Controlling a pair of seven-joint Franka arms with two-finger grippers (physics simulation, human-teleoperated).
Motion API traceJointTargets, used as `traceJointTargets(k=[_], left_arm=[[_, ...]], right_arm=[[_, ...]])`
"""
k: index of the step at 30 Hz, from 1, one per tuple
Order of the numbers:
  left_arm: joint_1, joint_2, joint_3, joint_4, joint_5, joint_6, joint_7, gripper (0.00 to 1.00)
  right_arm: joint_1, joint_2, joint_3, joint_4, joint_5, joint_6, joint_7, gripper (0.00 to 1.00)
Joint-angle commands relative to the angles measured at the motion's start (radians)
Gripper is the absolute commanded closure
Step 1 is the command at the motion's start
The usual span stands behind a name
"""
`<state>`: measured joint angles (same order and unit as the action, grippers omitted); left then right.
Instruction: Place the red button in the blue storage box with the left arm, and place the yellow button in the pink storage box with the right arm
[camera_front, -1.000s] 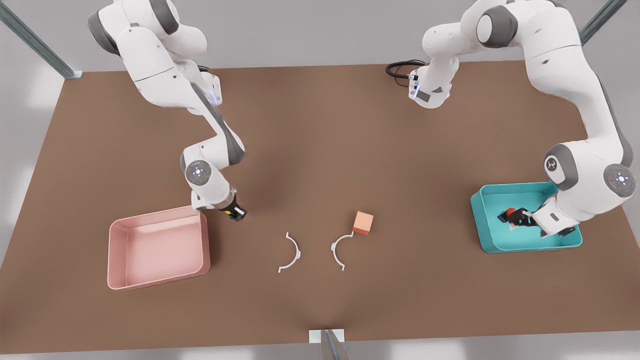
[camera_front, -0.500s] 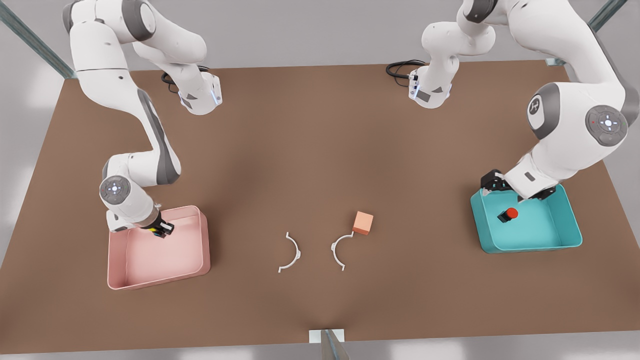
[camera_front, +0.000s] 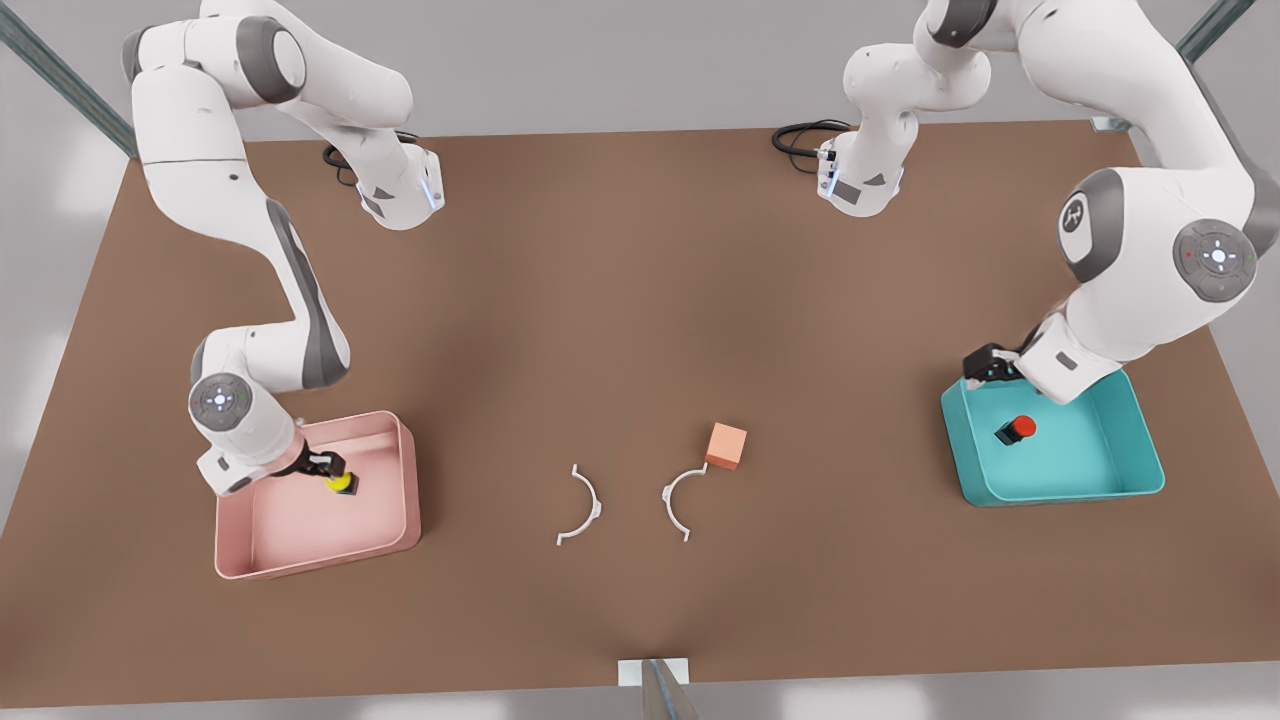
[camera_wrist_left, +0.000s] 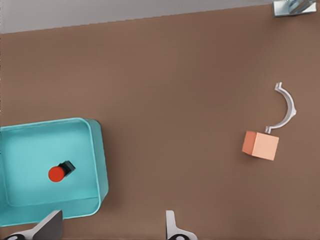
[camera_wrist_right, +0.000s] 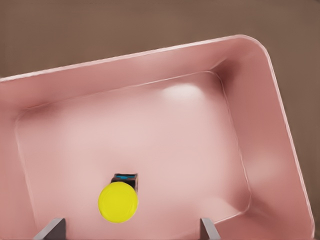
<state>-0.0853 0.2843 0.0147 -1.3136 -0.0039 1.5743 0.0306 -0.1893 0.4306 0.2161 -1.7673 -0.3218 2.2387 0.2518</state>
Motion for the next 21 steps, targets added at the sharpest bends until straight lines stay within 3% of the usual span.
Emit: traceJointTargets(k=[1,3,7,9,11,13,16,21], left_arm=[[0.003,-0.001,-0.001,0.0,-0.001,-0.002,-0.092,0.0],[0.003,0.016,-0.001,0.0,-0.007,-0.003,-0.09,0.0],[-0.001,0.026,-0.001,0.0,-0.001,0.0,-0.089,0.0],[-0.002,0.026,-0.001,0.007,0.002,0.0,-0.089,0.0],[-0.002,0.026,-0.001,0.01,0.002,0.0,-0.089,0.0],[-0.002,0.026,-0.001,0.01,0.002,0.0,-0.089,0.0],[-0.004,0.029,-0.001,0.01,0.005,0.007,-0.089,0.0],[-0.004,0.029,-0.001,0.01,0.005,0.007,-0.089,0.0]], right_arm=[[0.002,-0.01,0.028,0.071,0.003,-0.224,-0.198,0.0],[0.001,-0.033,0.069,0.164,0.003,-0.393,-0.169,0.0],[0.016,-0.15,0.092,0.17,0.119,-0.507,-0.131,0.0],[0.109,-0.22,0.043,0.172,0.163,-0.55,-0.036,0.0],[0.272,-0.274,-0.139,0.184,0.23,-0.579,-0.054,0.0],[0.266,-0.302,-0.149,0.184,0.23,-0.579,-0.151,0.0],[0.232,-0.302,-0.141,0.18,0.368,-0.616,-0.106,0.0],[0.232,-0.296,-0.138,0.224,0.415,-0.663,-0.065,0.0]])
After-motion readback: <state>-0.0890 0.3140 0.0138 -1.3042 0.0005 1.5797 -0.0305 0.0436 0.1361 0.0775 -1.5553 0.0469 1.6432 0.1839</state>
